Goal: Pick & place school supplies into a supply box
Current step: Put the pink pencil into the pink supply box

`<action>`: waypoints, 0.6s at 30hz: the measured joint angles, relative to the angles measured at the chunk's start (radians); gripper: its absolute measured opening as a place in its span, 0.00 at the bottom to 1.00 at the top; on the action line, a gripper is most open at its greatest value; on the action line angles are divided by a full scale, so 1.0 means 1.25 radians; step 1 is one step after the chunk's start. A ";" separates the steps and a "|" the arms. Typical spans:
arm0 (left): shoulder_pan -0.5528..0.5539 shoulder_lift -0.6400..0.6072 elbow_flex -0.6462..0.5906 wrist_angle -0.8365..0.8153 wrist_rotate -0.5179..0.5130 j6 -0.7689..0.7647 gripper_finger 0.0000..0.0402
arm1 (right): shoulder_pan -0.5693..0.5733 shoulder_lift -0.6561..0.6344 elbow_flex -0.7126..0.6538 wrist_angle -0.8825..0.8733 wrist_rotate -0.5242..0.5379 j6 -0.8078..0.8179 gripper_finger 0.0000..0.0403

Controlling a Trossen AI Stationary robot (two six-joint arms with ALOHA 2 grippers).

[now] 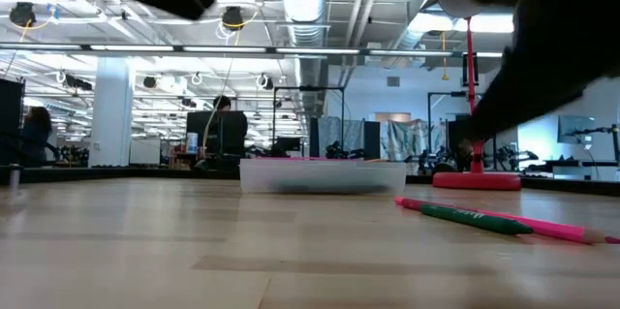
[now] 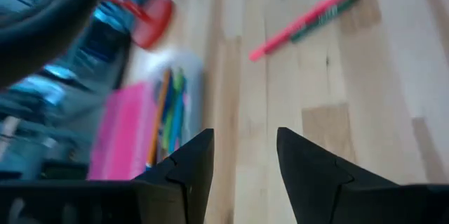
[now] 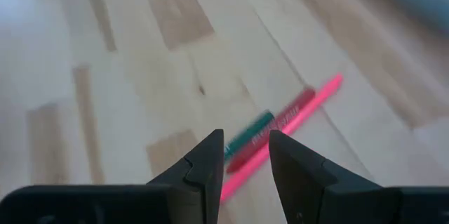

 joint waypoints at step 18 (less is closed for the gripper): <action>-0.145 0.000 -0.031 -0.044 -0.249 -0.153 0.38 | -0.025 0.031 0.023 -0.023 -0.157 0.062 0.27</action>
